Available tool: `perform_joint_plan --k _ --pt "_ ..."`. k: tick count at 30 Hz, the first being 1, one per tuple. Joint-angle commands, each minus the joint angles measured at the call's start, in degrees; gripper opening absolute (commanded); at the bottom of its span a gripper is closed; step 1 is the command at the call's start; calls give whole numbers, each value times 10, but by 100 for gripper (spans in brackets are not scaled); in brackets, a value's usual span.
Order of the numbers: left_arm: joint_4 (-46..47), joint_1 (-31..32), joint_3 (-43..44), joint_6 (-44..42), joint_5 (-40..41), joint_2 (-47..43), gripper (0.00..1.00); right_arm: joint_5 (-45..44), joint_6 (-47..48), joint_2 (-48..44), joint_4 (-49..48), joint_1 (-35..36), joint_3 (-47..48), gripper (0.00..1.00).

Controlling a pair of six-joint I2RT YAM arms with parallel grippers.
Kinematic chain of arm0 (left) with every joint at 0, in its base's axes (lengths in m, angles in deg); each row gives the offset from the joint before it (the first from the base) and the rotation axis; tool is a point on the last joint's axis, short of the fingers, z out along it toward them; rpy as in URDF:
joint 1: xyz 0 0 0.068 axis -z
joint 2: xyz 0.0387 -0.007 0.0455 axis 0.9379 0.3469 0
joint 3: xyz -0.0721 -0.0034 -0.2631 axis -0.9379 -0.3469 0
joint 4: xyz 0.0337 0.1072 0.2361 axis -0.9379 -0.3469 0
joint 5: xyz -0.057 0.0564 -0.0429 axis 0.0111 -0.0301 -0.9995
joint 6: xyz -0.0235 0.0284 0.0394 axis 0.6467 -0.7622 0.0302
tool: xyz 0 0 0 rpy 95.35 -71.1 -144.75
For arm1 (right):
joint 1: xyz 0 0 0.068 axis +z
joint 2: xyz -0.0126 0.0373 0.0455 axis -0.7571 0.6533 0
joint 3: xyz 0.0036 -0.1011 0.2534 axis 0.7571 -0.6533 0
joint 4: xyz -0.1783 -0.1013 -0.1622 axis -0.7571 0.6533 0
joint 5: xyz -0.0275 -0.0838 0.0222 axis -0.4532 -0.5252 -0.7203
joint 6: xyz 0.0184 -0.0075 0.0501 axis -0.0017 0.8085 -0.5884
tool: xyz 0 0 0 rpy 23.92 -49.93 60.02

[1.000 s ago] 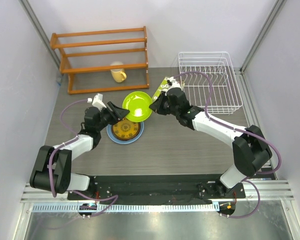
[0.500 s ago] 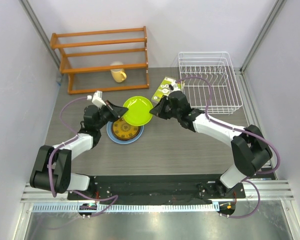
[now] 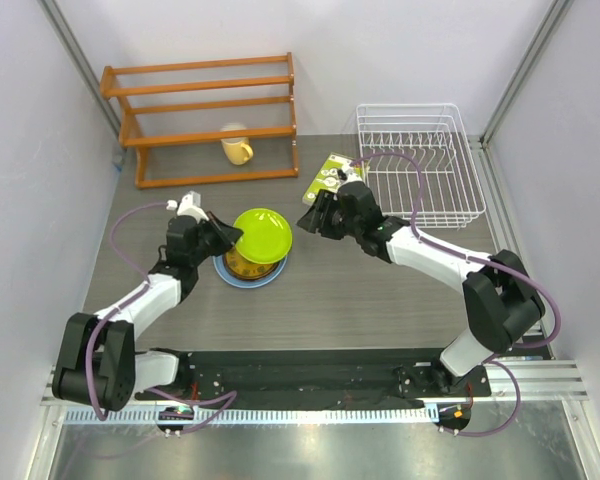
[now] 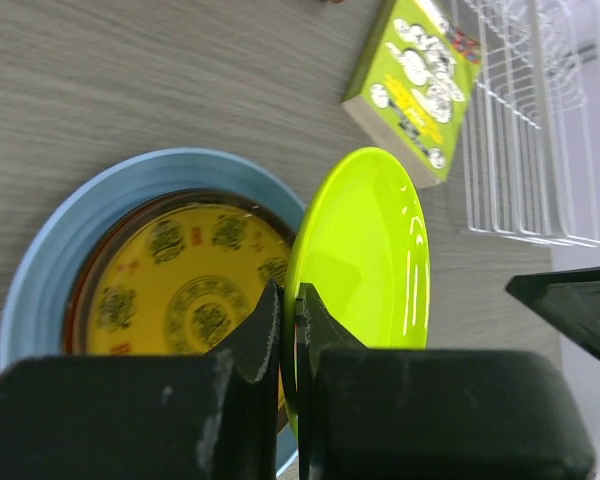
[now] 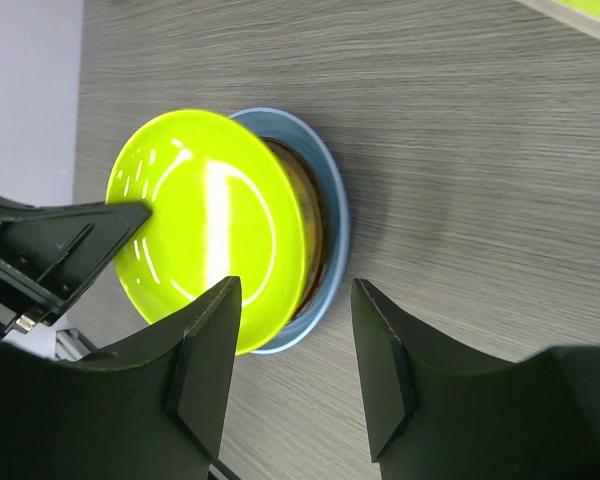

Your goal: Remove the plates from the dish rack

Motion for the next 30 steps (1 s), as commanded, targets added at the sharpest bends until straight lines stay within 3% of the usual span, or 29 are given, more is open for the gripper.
perform_joint_plan --k 1,6,16,17,21,24,29,30 --pt "-36 -4 -15 -29 57 -25 0 -14 24 -24 8 -8 13 54" --pt "-52 -6 -31 -38 111 -35 0 -19 30 -26 12 -11 7 55" --pt "-40 -6 -33 -47 135 -1 2 -19 37 -27 11 -18 2 54" --pt "-40 -6 -33 -46 134 2 5 -19 38 -27 12 -19 1 55" --pt "-37 -6 -38 -44 135 7 40 -19 41 -26 12 -22 -1 54" --pt "-40 -6 -38 -46 136 2 55 -20 44 -27 29 -24 -3 54" --pt "-77 -6 -25 -54 157 -19 66 -42 67 -40 56 -25 -1 55" --pt "-96 -6 -20 -58 163 -36 70 -80 83 -45 63 -25 -1 55"
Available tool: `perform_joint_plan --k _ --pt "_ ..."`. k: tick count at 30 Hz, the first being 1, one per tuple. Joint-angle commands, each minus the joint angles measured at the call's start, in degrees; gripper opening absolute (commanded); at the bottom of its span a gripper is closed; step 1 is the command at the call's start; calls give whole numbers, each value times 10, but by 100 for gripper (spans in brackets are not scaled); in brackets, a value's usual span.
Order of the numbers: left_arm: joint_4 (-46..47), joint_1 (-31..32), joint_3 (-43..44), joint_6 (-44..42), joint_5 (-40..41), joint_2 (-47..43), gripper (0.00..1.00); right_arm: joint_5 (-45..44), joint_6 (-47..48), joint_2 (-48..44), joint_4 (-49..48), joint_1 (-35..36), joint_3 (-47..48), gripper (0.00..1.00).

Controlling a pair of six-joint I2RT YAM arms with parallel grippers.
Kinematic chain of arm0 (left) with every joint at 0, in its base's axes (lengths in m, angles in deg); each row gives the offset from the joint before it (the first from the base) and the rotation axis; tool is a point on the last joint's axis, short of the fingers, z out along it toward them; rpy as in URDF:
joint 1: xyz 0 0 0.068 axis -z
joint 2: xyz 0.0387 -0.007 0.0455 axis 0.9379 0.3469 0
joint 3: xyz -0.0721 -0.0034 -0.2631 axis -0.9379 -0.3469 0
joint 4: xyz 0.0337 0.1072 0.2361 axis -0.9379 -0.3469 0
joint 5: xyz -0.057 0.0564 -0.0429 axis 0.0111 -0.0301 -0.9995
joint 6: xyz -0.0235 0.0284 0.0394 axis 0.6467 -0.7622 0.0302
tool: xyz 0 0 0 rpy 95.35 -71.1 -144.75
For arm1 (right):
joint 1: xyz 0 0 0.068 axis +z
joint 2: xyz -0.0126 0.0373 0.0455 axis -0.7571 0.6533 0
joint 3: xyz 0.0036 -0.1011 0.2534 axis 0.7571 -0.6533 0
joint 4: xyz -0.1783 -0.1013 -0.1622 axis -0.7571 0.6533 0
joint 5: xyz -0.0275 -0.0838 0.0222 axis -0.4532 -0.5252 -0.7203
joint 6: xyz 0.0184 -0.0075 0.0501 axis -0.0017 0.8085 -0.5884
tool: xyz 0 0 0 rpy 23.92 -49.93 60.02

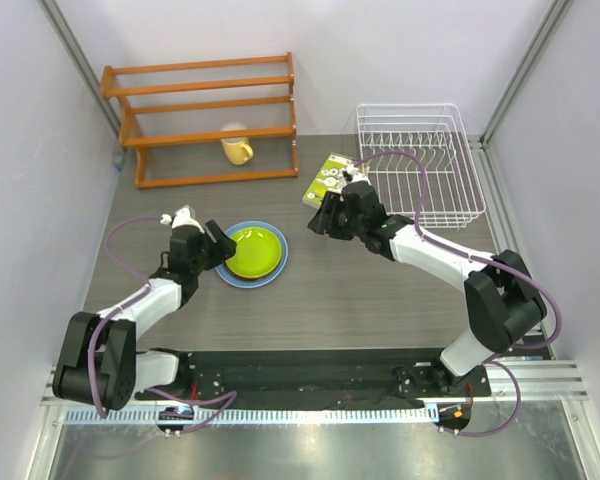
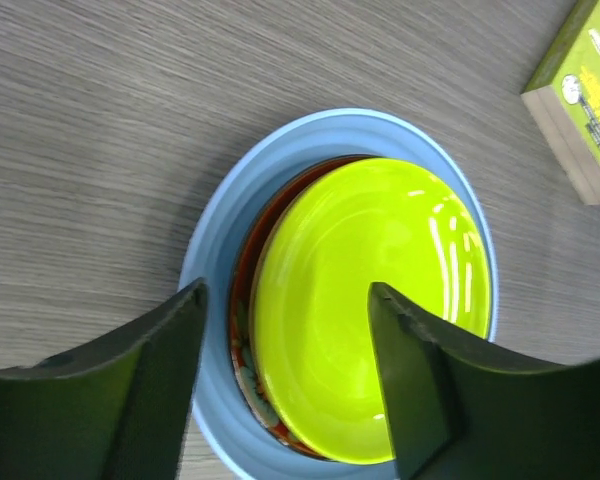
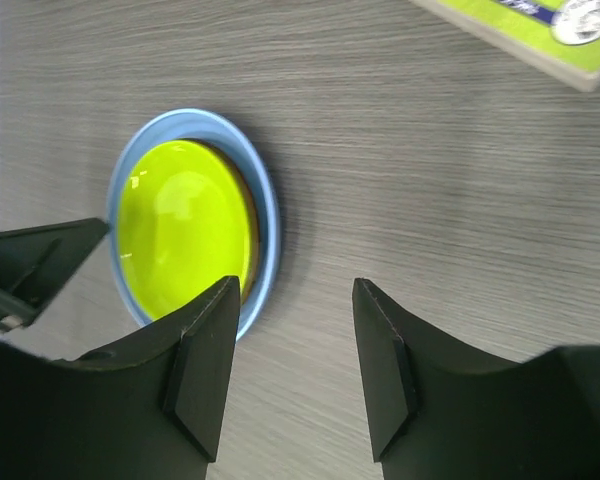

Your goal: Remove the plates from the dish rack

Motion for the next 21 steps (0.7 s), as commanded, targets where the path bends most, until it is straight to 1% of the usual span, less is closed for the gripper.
perform_joint_plan --k 1,2,3,4,6,7,8,9,10,11,12,13,15,19,20,21 --pt "-41 -2 25 -19 38 -46 73 -74 53 -54 37 -5 1 58" --pt "-52 -2 30 -21 55 -55 75 -91 64 -60 45 -7 1 61" --pt "-77 -2 41 -30 64 -78 80 -132 88 -67 55 -8 1 63" --pt "-88 -2 47 -34 74 -89 82 -153 101 -84 73 -8 -1 70" --pt "-112 -2 60 -47 94 -114 86 -201 141 -101 88 -9 -4 81" --pt "-119 -1 67 -62 99 -137 88 -252 152 -110 97 -10 -13 86" --pt "-126 -2 73 -70 105 -146 91 -283 167 -129 100 -10 -20 88" --pt "-143 -2 89 -75 116 -156 97 -311 178 -138 99 -11 -28 95" --pt "-155 -1 97 -86 125 -169 97 -367 196 -145 96 -12 -43 98" --pt "-165 -2 106 -91 129 -172 98 -390 204 -158 94 -14 -51 100" --pt "-179 -2 121 -93 142 -178 98 -410 212 -163 93 -21 -56 100" --pt "-182 -1 126 -95 146 -184 98 -463 226 -168 84 -24 -69 100" --pt "-180 -1 133 -97 153 -190 99 -505 243 -179 61 -34 -85 100" --pt "-187 -1 157 -109 178 -181 99 -530 271 -204 5 -77 -143 100" --pt "-186 -1 161 -129 178 -177 99 -518 280 -213 -11 -86 -156 100" --pt "-185 -1 164 -133 182 -175 99 -509 284 -230 -50 -98 -181 100"
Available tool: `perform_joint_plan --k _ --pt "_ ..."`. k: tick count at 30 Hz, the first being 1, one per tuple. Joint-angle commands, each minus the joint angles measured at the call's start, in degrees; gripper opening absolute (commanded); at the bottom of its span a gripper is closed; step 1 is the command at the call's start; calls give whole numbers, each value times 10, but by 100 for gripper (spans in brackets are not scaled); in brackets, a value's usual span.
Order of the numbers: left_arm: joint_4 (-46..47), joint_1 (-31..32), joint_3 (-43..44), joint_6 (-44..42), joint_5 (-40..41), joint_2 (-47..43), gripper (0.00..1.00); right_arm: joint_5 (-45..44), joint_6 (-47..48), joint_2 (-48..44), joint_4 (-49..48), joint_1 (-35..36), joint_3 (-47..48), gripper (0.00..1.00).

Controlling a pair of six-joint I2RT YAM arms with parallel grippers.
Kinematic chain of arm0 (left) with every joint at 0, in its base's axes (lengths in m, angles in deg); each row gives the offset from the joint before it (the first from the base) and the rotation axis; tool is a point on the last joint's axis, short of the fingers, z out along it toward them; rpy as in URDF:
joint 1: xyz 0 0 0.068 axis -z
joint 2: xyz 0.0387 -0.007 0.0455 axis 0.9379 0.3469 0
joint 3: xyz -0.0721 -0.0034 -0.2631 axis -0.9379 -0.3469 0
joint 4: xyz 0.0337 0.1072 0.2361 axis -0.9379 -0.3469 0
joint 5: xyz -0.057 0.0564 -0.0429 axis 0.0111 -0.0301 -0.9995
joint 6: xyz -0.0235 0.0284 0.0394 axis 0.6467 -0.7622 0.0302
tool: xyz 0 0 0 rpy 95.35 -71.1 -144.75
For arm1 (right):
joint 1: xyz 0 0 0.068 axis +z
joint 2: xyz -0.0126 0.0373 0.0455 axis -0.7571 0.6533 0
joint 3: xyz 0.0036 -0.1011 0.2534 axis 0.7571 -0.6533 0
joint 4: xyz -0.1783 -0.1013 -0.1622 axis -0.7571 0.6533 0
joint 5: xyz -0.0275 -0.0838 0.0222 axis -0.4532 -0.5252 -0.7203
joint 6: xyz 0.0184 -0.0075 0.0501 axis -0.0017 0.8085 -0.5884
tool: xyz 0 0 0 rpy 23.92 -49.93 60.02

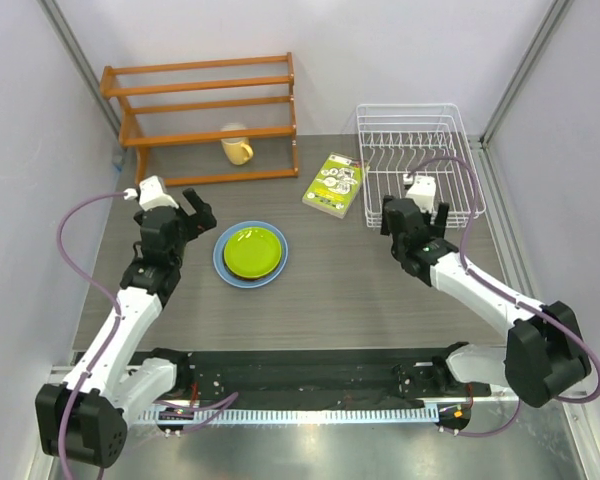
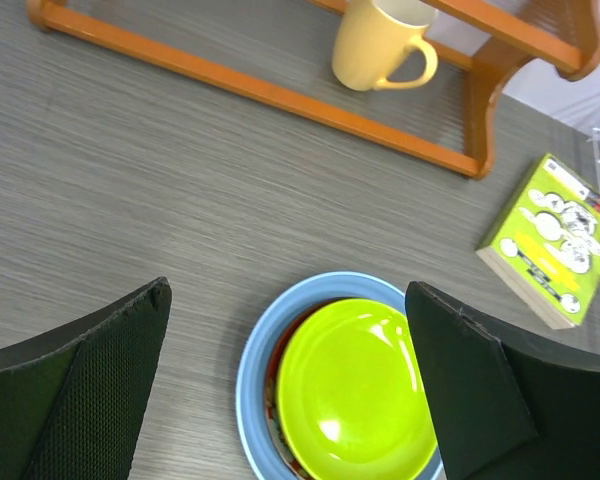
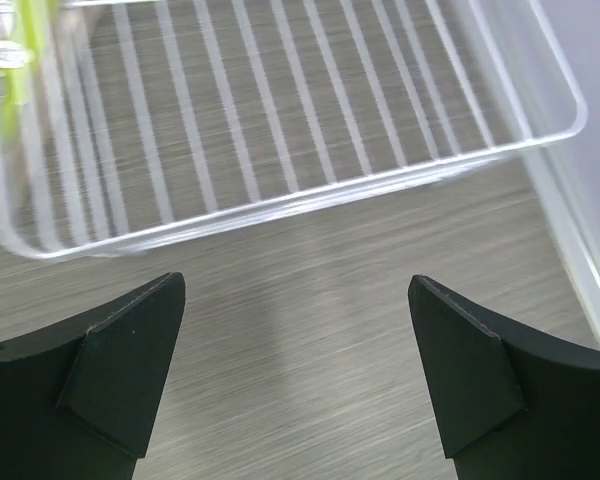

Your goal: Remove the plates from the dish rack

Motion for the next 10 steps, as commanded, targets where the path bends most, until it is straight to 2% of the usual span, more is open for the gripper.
perform_joint_plan --k 1,3,6,10 --pt "-13 -1 29 -43 51 10 99 -54 47 -61 -128 -53 -67 100" --pt "-1 -1 15 -47 61 5 99 -15 67 -89 -209 -79 -114 100" --pt "31 -1 -13 -62 68 -1 99 -22 80 -108 -299 -89 -162 100" --pt "83 1 -54 -74 80 -11 99 -46 83 -115 -312 -90 -178 100"
